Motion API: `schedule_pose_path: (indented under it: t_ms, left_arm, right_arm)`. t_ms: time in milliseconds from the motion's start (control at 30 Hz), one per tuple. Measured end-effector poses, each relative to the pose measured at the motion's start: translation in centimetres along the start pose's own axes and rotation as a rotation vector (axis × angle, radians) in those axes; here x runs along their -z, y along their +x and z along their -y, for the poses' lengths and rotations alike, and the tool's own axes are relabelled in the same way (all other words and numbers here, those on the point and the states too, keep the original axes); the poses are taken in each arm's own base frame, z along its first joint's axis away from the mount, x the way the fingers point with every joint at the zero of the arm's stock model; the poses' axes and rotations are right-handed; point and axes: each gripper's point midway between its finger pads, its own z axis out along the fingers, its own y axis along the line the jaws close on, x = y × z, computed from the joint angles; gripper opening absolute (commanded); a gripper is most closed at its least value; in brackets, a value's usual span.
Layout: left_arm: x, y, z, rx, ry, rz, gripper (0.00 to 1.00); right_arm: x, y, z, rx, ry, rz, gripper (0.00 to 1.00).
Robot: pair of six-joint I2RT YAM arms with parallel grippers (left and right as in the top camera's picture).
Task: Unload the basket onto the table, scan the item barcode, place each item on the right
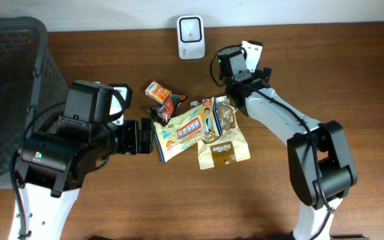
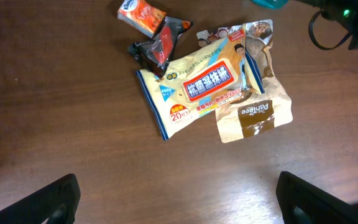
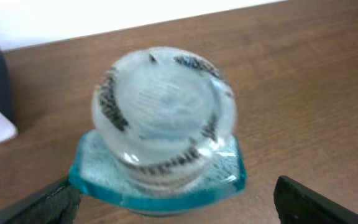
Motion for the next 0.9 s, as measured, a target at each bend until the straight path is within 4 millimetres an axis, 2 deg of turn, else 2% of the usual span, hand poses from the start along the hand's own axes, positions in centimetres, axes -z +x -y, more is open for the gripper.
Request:
schedule_pose_path:
  t_ms: [333,567,733,900]
  left_arm:
    - [0.0,0.0,0.0,0.000,0.000,0.000,0.99]
    - [0.0,0.0,0.0,0.000,0.000,0.000,0.99]
    - [0.0,0.0,0.0,0.000,0.000,0.000,0.99]
    - [0.0,0.0,0.0,0.000,0.000,0.000,0.99]
  right_arm:
    - [0.0,-1.0,-1.0,-0.034,-0.053,0.029,0.98]
    - [-1.1,-1.5,0.9,-0.059,-0.025,0.024,0.99]
    - [-1.5,-1.1,0.6,-0.051,-0.066,-0.003,0.99]
    - [-2.4,0.4,0.1,-0.024,-0.081,-0.036,0.99]
